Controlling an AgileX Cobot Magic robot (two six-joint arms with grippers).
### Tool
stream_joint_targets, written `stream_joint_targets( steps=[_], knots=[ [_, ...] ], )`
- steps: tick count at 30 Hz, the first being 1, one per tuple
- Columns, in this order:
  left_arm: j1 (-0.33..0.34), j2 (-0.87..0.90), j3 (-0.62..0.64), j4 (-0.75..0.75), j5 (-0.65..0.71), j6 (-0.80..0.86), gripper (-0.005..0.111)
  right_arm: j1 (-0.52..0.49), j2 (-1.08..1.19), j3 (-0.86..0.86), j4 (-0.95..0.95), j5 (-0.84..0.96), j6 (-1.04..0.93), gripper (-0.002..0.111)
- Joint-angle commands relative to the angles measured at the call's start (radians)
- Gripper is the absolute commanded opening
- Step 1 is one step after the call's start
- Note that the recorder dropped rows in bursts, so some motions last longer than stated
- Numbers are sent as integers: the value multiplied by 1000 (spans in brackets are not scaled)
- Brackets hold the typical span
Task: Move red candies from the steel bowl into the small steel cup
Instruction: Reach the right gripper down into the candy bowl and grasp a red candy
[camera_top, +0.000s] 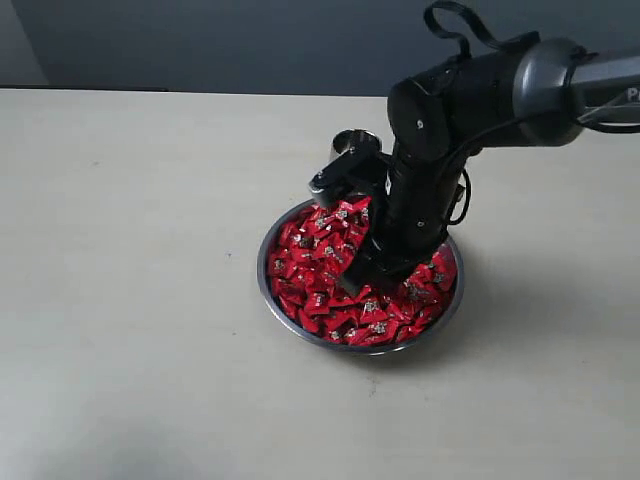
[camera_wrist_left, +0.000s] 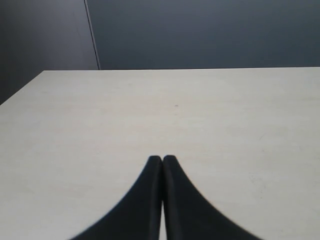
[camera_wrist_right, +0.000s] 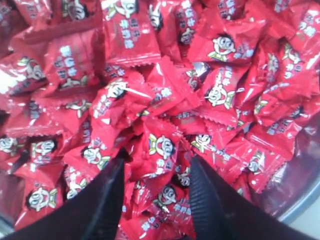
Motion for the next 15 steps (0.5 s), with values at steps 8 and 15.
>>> stream_joint_targets(
  steps=[8,15],
  knots=[
    [1,-4,4,1,-2,-3,0,0,53,-15,-25,-17,4,41],
    [1,-4,4,1,-2,-3,0,0,59,-15,-25,-42,4,33]
  ],
)
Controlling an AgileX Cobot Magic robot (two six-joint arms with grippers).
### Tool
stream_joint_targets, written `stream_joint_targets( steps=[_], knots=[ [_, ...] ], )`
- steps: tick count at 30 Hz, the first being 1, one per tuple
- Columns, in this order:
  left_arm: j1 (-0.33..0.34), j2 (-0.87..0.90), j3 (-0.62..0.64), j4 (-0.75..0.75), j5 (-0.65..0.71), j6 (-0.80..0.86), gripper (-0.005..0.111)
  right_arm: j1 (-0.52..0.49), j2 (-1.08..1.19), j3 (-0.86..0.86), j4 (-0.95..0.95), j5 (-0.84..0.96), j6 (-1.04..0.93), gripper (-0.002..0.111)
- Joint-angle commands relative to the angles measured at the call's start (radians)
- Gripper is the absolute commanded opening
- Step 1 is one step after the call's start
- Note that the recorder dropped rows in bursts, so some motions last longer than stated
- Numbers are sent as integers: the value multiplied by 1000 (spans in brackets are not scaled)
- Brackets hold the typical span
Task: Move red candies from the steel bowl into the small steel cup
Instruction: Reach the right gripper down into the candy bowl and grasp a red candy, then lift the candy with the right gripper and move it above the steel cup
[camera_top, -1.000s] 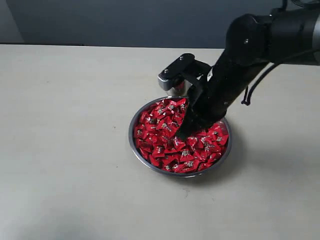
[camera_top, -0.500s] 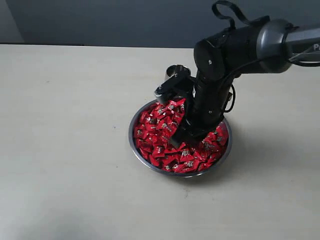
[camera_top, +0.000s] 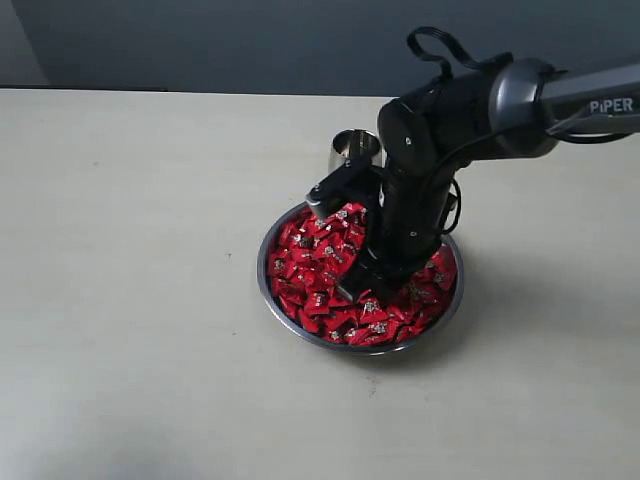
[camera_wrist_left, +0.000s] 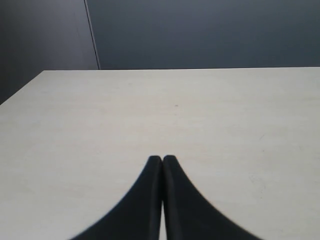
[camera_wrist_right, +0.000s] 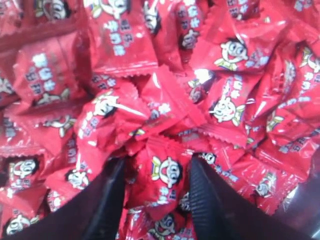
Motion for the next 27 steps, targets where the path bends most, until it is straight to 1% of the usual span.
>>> stream_joint_targets(
  steps=[1,6,8,18,23,27],
  knots=[
    [1,-4,4,1,-2,-3,0,-1,0,-7,-13,-11,3,30],
    [1,-4,4,1,-2,-3,0,-1,0,-7,-13,-15,3,6],
    [1,-4,4,1,-2,-3,0,-1,0,-7,-13,-15,3,-1],
    [1,-4,4,1,-2,-3,0,-1,-39,-11,-49,17,8,-1],
    [1,-4,4,1,-2,-3,0,-1,-82,-93,-65,81,53,-1],
    [1,-4,4,1,-2,-3,0,-3,-112,-157,-110,63,72,-1]
  ],
)
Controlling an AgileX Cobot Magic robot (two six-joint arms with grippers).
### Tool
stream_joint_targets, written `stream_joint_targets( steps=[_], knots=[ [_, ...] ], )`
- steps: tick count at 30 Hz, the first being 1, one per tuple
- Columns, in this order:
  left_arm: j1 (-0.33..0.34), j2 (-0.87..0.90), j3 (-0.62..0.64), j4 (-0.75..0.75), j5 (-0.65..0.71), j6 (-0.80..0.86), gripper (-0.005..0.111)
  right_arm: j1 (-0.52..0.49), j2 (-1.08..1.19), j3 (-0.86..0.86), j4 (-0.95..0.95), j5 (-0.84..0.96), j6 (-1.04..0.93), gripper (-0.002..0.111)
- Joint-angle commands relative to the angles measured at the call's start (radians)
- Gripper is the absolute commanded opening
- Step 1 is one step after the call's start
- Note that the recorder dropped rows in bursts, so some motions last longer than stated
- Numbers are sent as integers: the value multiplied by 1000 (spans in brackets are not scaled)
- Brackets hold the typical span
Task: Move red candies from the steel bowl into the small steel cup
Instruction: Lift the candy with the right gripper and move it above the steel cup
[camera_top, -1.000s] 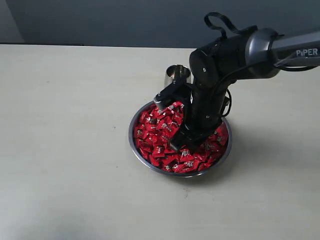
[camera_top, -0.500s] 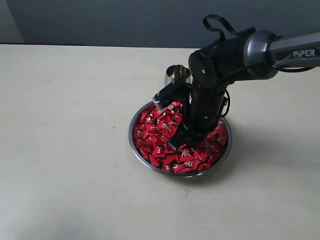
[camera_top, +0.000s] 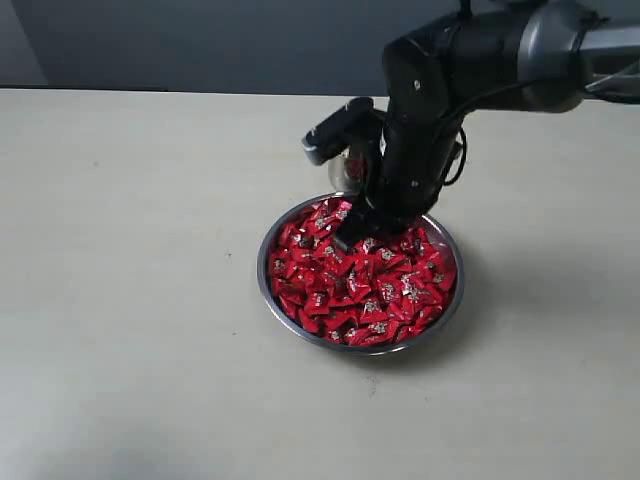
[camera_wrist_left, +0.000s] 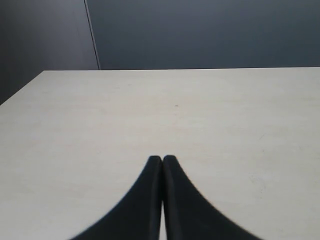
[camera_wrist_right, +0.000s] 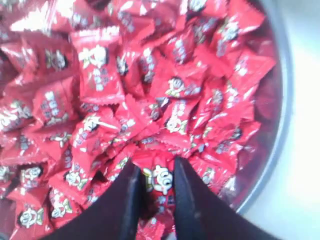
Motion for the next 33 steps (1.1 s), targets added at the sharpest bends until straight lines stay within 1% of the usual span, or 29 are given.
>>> stream_joint_targets(
  steps=[1,3,6,8,11,14,18,24,28,33],
  knots=[
    [1,-4,4,1,-2,-3,0,-9,-41,-74,-78,-14,28,-1],
    [1,-4,4,1,-2,-3,0,-23,-41,-116,-114,-18,31,-1],
    [1,-4,4,1,-2,-3,0,-71,-39,-188,-103,-24,33,-1],
    [1,-4,4,1,-2,-3,0,-106,-24,-245,-68,-24,24,-1],
    [1,-4,4,1,-2,-3,0,-161,16,-351,41,-13,-59,-1],
    [1,-4,4,1,-2,-3,0,-190,85,-472,114,34,-117,-1],
    [1,-4,4,1,-2,-3,0,-195,222,-665,121,131,-131,-1],
    [1,-4,4,1,-2,-3,0,-195,399,-918,232,219,-137,-1],
    [1,-4,4,1,-2,-3,0,-195,450,-989,222,224,-129,-1],
    [1,-4,4,1,-2,-3,0,-195,498,-1003,209,232,-129,-1]
  ],
)
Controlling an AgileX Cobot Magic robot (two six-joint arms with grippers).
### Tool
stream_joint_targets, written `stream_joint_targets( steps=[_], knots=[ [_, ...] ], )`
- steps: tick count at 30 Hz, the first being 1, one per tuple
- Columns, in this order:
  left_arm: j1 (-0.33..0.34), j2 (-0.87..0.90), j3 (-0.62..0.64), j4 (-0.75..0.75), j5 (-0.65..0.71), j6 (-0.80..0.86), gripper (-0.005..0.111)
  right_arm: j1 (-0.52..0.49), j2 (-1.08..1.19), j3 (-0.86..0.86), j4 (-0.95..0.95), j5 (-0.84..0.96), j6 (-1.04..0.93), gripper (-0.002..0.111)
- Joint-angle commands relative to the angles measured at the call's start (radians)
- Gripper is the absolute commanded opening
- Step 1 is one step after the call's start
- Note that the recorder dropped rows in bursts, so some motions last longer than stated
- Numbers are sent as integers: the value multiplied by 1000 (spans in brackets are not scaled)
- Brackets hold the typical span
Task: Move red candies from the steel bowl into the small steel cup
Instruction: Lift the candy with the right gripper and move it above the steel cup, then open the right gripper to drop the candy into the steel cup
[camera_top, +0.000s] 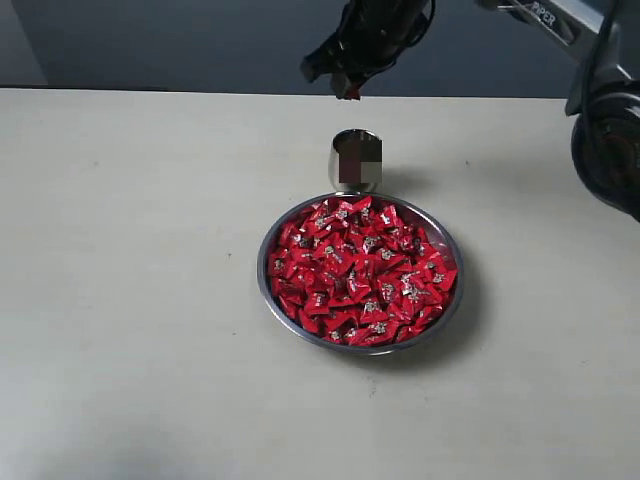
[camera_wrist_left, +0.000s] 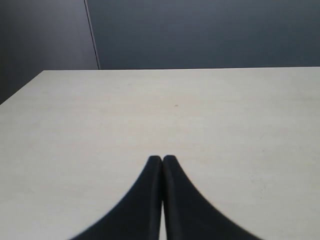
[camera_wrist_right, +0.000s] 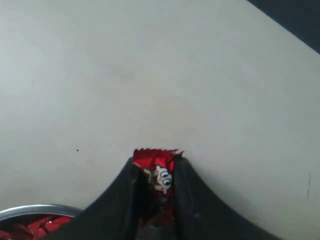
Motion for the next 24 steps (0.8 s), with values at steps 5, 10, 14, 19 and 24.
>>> stream_joint_targets(
  steps=[5,10,14,19,24],
  knots=[
    [1,-4,4,1,-2,-3,0,-6,47,-12,-28,31,3,-1],
    [1,-4,4,1,-2,-3,0,-6,49,-12,-76,40,17,-1],
    [1,-4,4,1,-2,-3,0,-6,50,-12,-74,43,17,-1],
    [1,-4,4,1,-2,-3,0,-6,50,-12,-62,39,17,-1],
    [1,-4,4,1,-2,-3,0,-6,50,-12,-60,39,17,-1]
  ],
)
